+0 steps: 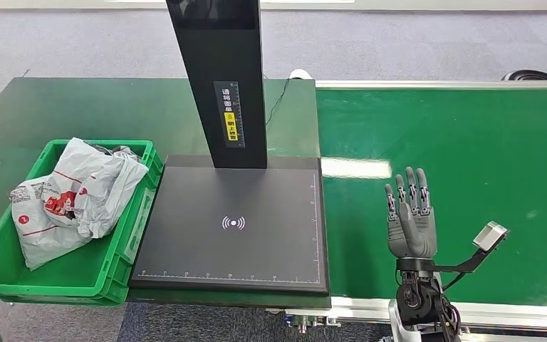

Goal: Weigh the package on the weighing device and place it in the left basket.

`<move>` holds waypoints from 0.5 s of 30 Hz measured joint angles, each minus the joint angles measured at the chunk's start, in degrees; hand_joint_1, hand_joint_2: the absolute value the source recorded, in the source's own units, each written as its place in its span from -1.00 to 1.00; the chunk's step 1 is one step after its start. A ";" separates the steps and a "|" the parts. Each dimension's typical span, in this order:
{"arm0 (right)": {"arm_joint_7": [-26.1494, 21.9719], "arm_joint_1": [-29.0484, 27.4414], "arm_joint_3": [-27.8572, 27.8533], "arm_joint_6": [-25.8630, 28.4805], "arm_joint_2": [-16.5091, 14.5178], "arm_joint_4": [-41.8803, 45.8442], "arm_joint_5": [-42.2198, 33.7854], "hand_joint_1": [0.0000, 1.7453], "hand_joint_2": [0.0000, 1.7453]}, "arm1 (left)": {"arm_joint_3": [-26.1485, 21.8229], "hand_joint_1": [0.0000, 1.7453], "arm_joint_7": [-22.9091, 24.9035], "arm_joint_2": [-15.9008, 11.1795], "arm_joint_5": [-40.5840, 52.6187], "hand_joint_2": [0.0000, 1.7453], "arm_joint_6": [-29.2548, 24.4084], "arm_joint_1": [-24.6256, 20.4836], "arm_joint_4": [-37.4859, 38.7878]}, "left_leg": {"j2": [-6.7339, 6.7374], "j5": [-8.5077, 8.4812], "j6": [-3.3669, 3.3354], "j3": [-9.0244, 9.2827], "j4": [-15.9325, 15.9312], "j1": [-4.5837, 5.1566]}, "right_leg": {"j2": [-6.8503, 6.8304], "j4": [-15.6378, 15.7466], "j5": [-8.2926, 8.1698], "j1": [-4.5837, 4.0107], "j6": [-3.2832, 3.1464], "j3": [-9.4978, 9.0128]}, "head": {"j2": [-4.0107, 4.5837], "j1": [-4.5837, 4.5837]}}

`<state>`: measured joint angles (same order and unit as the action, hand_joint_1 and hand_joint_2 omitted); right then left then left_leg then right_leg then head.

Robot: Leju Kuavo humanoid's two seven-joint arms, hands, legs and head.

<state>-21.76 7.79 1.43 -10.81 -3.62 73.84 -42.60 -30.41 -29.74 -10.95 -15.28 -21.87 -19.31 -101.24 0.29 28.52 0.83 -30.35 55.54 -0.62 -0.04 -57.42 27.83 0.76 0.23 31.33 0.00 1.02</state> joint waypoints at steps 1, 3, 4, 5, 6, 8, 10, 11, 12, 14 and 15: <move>0.11 -0.23 0.00 0.16 -0.01 0.34 0.02 -1.00 1.00 | 0.78 1.00 0.26 -0.36 3.43 1.00 -1.10 0.10 0.00 | 0.00 0.00 0.00 0.00 0.00 0.00 | 0.00 0.00 0.00 0.00 0.00 0.00 | 0.00 0.01; 0.25 -0.53 0.01 0.49 -0.09 0.90 0.11 -1.00 1.00 | 2.86 1.00 2.02 -1.10 9.50 1.00 -1.90 0.20 0.05 | -0.01 0.00 0.00 0.01 0.00 0.00 | 0.00 0.00 0.00 0.00 0.00 0.01 | 0.00 0.01; 0.26 -0.64 0.01 0.65 -0.14 1.17 0.19 -1.00 1.00 | 4.21 1.00 3.57 -1.54 11.89 1.00 -1.51 0.26 0.14 | -0.01 0.00 0.00 0.02 0.00 0.00 | 0.00 0.00 0.00 0.00 0.00 0.00 | 0.00 0.01; 0.29 -0.72 0.00 0.79 -0.20 1.43 0.28 -1.00 1.00 | 5.84 1.00 5.49 -2.01 13.99 1.00 -0.48 0.42 0.27 | -0.01 0.00 0.00 0.02 0.00 0.00 | 0.00 0.00 -0.01 0.00 0.00 0.00 | 0.00 0.01; 0.36 -0.79 -0.01 0.91 -0.23 1.67 0.36 -1.00 1.00 | 7.65 1.00 7.34 -2.49 15.54 1.00 0.89 0.72 0.42 | -0.02 0.00 0.00 0.02 0.00 0.00 | 0.00 0.00 -0.01 0.00 0.00 0.00 | 0.00 0.01; 0.54 -0.84 -0.01 1.05 -0.26 1.98 0.48 -1.00 1.00 | 11.43 1.00 10.21 -3.24 17.23 1.00 3.93 1.69 0.79 | 0.00 0.00 0.00 0.02 0.00 0.00 | 0.01 0.00 -0.01 0.00 0.00 -0.01 | 0.00 0.01; 0.69 -0.86 -0.01 1.09 -0.26 2.15 0.57 -1.00 1.00 | 14.67 1.00 12.04 -3.62 17.79 1.00 6.44 2.81 1.23 | 0.05 0.00 0.00 0.02 0.00 0.00 | 0.03 0.00 -0.01 0.00 0.00 0.00 | 0.00 0.00; 0.79 -0.87 -0.01 1.09 -0.25 2.24 0.65 -1.00 1.00 | 16.18 1.00 12.92 -3.72 18.20 1.00 7.67 3.44 1.52 | 0.07 0.00 0.00 0.02 0.00 0.01 | 0.04 0.00 -0.02 0.01 0.00 0.02 | 0.00 0.00; 0.89 -0.88 -0.01 1.09 -0.25 2.34 0.75 -1.00 1.00 | 17.59 1.00 13.64 -3.78 18.77 1.00 8.72 4.16 1.85 | 0.07 0.00 0.00 0.02 0.00 0.01 | 0.05 0.00 -0.01 0.01 0.00 0.03 | 0.00 0.01; 1.12 -0.88 -0.02 1.09 -0.26 2.54 0.94 -1.00 1.00 | 20.55 1.00 14.69 -3.74 20.21 1.00 10.34 5.81 2.62 | 0.05 0.00 0.00 0.08 0.01 0.02 | 0.05 0.00 -0.01 0.02 0.00 0.07 | 0.00 0.00; 1.24 -0.89 -0.02 1.08 -0.27 2.65 1.02 -1.00 1.00 | 21.96 1.00 15.19 -3.66 21.07 1.00 10.89 6.57 3.04 | 0.05 0.01 0.00 0.13 0.01 0.02 | 0.04 0.00 -0.02 0.02 0.01 0.10 | 0.00 0.00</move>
<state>-20.53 6.90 1.40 -9.73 -3.89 76.49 -41.59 -8.45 -14.55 -14.61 5.79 -10.99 -12.73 -98.20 0.33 28.52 0.82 -30.22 55.55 -0.60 0.01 -57.42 27.81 0.78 0.24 31.43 0.00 1.02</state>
